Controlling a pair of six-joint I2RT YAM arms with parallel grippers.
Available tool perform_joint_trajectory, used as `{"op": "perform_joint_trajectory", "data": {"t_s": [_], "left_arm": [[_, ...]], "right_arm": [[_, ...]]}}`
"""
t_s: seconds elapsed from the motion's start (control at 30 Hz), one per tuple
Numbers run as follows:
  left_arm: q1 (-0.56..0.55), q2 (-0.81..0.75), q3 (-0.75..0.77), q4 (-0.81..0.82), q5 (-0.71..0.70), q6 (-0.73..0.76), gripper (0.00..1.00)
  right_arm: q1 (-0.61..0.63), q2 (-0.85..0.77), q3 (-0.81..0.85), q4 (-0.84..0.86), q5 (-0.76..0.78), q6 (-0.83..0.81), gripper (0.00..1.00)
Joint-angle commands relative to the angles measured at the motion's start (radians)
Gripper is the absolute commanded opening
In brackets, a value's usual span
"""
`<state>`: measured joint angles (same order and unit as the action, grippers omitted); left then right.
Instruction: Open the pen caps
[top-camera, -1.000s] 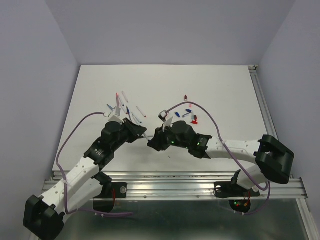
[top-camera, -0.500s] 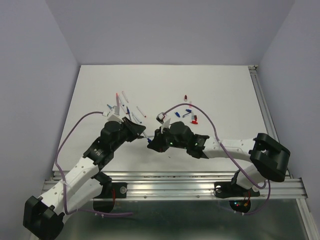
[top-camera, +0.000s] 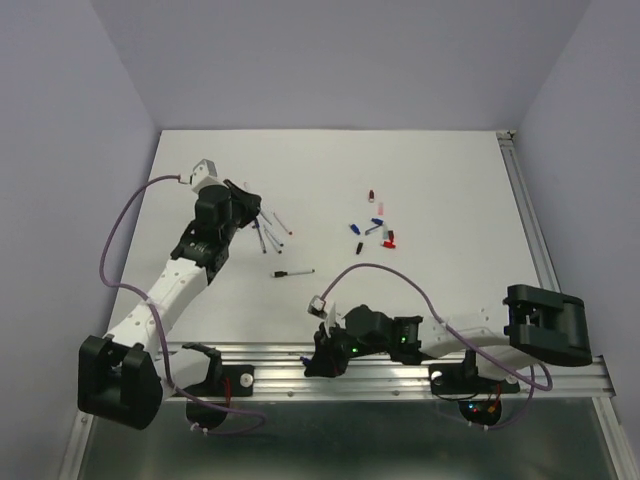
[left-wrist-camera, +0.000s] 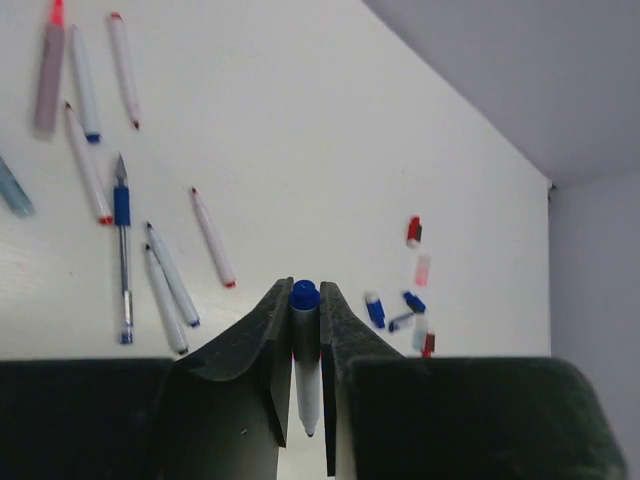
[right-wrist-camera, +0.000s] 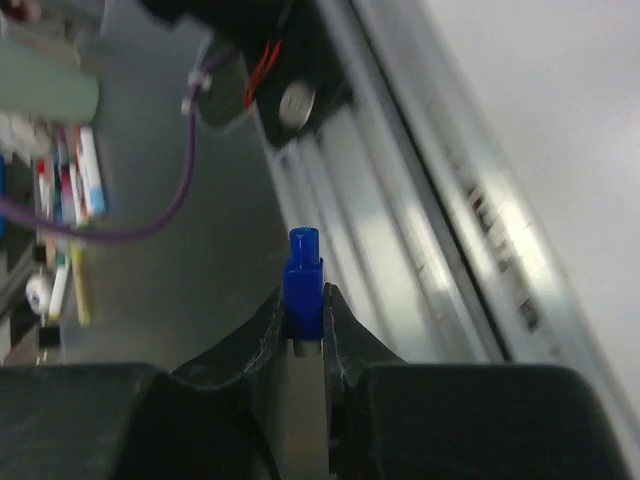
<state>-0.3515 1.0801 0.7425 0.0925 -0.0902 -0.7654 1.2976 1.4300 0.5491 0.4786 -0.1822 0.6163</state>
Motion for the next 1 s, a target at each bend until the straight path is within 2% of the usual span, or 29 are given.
{"op": "perform_joint_trajectory", "data": {"t_s": [0.0,0.1,0.2,0.33,0.43,0.5,0.57,0.8,0.97], "left_arm": [[0.092,0.032,0.081,0.084,-0.022,0.098,0.0],[0.117,0.029,0.08,0.041,0.018,0.103,0.0],[0.12,0.02,0.067,-0.055,0.003,0.11,0.0],[0.121,0.024,0.014,-0.18,-0.072,0.091,0.0],[0.128,0.037,-0.038,-0.185,-0.094,0.081,0.0],[0.131,0.052,-0.052,-0.175,-0.106,0.086,0.05],[0.14,0.09,-0.046,-0.171,-0.106,0.092,0.06],[0.157,0.245,-0.006,-0.162,-0.108,0.107,0.07],[0.167,0.339,0.024,-0.151,-0.108,0.106,0.14]], "right_arm": [[0.058,0.004,-0.078,0.135,-0.025,0.103,0.01],[0.057,-0.011,-0.057,0.068,0.096,0.115,0.01],[0.025,-0.031,0.023,-0.115,0.229,0.085,0.01],[-0.13,-0.074,0.045,-0.261,0.269,0.068,0.01],[-0.277,-0.08,0.067,-0.342,0.332,0.019,0.02],[-0.317,-0.074,0.087,-0.379,0.371,-0.004,0.02],[-0.387,-0.05,0.118,-0.429,0.407,-0.016,0.03],[-0.518,0.061,0.215,-0.506,0.52,-0.084,0.05],[-0.596,0.159,0.267,-0.523,0.532,-0.118,0.06]]}}
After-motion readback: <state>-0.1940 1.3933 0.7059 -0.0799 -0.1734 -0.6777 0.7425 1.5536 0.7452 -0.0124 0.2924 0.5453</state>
